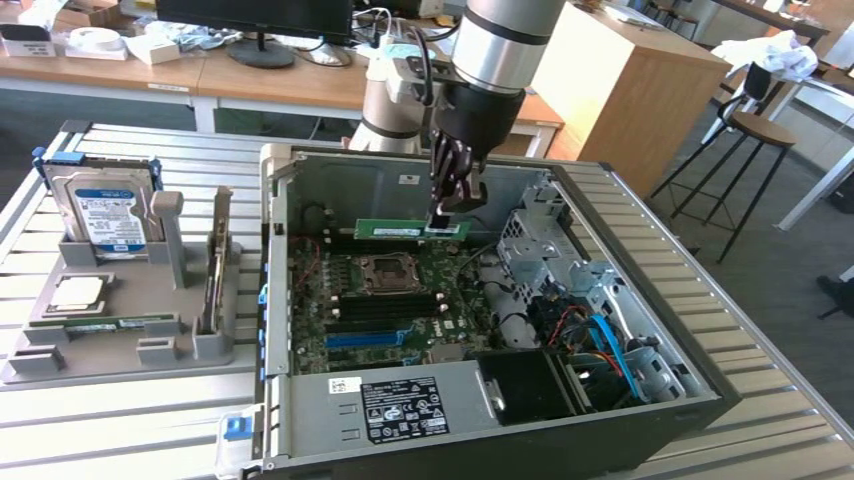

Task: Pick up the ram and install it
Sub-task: 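Insert the ram into the slot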

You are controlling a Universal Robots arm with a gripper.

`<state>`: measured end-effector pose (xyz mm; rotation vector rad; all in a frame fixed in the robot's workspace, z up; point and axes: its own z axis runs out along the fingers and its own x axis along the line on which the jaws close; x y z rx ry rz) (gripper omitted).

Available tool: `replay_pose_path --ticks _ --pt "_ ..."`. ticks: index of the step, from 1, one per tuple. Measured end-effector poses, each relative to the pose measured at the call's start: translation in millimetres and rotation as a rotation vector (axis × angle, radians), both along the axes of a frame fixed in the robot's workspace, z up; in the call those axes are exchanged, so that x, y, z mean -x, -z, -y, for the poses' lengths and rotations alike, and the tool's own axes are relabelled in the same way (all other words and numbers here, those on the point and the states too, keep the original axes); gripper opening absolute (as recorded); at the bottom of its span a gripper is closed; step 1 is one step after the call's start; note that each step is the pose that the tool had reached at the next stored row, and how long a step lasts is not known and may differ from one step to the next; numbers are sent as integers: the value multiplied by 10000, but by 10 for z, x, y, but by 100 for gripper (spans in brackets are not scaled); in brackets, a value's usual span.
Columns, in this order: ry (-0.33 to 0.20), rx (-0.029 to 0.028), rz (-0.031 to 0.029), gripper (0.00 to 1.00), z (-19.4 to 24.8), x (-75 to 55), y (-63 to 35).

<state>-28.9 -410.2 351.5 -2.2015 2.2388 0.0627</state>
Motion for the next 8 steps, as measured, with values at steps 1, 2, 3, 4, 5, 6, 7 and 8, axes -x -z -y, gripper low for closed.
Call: replay_pose_path --ticks 1,2,3,4,5,6,7,8 --pt "0 3 -1 11 0 0 10" --pt "0 3 -2 11 0 0 20" --pt "0 3 -1 11 0 0 32" --pt "0 3 -1 11 0 0 44" --pt "0 3 -1 11 0 0 57" --pt "0 3 -2 11 0 0 70" --pt "0 4 -2 11 0 0 84" --pt "0 3 -1 11 0 0 98"
